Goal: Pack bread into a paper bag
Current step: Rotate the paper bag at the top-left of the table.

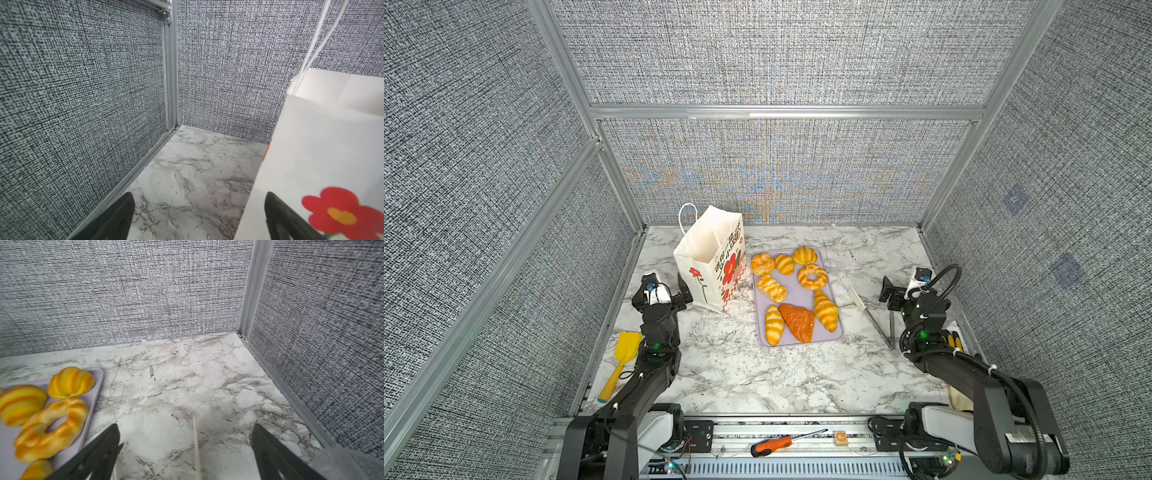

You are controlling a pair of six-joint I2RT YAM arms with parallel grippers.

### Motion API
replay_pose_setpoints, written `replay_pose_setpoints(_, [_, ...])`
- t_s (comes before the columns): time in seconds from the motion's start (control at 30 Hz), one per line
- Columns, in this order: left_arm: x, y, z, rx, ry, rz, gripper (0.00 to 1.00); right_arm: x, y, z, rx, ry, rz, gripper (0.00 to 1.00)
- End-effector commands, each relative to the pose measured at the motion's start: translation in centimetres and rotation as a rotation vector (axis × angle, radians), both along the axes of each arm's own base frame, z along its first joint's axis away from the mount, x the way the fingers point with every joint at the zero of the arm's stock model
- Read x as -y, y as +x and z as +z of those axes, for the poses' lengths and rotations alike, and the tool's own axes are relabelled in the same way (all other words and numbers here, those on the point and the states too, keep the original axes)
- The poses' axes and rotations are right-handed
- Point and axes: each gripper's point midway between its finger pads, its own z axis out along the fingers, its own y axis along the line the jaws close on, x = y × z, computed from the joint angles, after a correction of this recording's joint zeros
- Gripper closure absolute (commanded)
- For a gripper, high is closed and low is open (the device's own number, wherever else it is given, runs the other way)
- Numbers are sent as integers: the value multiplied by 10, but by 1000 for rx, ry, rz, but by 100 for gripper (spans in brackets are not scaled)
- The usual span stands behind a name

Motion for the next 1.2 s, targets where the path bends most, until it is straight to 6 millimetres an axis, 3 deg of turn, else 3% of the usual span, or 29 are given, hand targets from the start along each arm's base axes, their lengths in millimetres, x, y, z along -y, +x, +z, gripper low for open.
replay_pose_setpoints(0.0, [1, -11, -1, -4, -36, -7, 1, -24, -2, -5, -72, 83, 123, 1])
replay_pose_setpoints(0.2, [2, -25, 34, 41, -64, -21, 3, -36, 2, 8, -137, 124, 173, 2])
replay_pose_setpoints(0.43, [8, -26, 83, 60, -30, -61, 3, -40, 0, 2, -252, 120, 165, 5])
replay_pose_setpoints(0.8, [38, 29, 129, -112, 66, -221, 3, -49, -7, -7, -318, 82, 206, 6])
replay_pose_setpoints(0.93, [48, 52, 131, -199, 97, -280, 6, -52, -8, -7, -314, 82, 224, 6])
replay_pose_setpoints(1.17, [60, 80, 110, -347, 108, -356, 19, -49, -10, -16, -371, 64, 212, 6])
